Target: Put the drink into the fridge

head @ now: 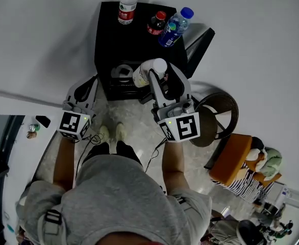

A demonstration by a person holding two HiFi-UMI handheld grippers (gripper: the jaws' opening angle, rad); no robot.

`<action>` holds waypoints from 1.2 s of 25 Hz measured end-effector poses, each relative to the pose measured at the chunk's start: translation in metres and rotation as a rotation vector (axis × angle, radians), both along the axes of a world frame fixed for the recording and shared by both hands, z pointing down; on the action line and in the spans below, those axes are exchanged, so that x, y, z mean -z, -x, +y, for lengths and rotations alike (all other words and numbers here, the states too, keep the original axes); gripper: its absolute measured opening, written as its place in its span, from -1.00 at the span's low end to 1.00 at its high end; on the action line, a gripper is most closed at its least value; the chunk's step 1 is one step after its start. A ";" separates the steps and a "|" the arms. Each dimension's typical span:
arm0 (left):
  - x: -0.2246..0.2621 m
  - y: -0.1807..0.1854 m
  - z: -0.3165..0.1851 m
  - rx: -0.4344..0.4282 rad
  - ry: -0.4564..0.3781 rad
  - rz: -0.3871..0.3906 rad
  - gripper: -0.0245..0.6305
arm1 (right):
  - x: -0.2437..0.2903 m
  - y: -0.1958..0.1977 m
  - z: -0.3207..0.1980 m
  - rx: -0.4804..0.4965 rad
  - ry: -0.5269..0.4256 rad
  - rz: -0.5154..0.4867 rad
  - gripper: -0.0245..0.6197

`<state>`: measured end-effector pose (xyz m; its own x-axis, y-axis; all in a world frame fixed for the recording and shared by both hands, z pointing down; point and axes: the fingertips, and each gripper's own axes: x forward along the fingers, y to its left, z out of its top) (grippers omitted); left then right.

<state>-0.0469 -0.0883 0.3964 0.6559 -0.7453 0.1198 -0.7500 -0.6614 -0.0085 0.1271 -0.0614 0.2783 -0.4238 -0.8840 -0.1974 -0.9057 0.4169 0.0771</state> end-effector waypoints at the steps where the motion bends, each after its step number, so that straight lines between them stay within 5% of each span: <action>1: -0.006 -0.003 0.000 -0.014 0.010 -0.004 -0.91 | -0.007 0.000 0.005 -0.008 0.004 -0.003 -0.34; 13: -0.065 -0.005 0.002 -0.081 0.086 -0.022 -0.91 | -0.118 0.021 0.019 -0.034 0.078 0.021 -0.34; 23: -0.137 0.025 -0.017 -0.023 0.153 -0.069 -0.91 | -0.227 0.037 -0.037 -0.033 0.155 0.018 -0.34; 30: -0.161 0.032 -0.034 0.005 0.105 -0.046 -0.91 | -0.280 0.050 -0.079 -0.013 0.154 0.039 -0.34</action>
<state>-0.0790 -0.1226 0.5574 0.6439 -0.7305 0.2276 -0.7540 -0.6564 0.0263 0.0767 -0.1401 0.5587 -0.4164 -0.9082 -0.0428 -0.9088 0.4144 0.0485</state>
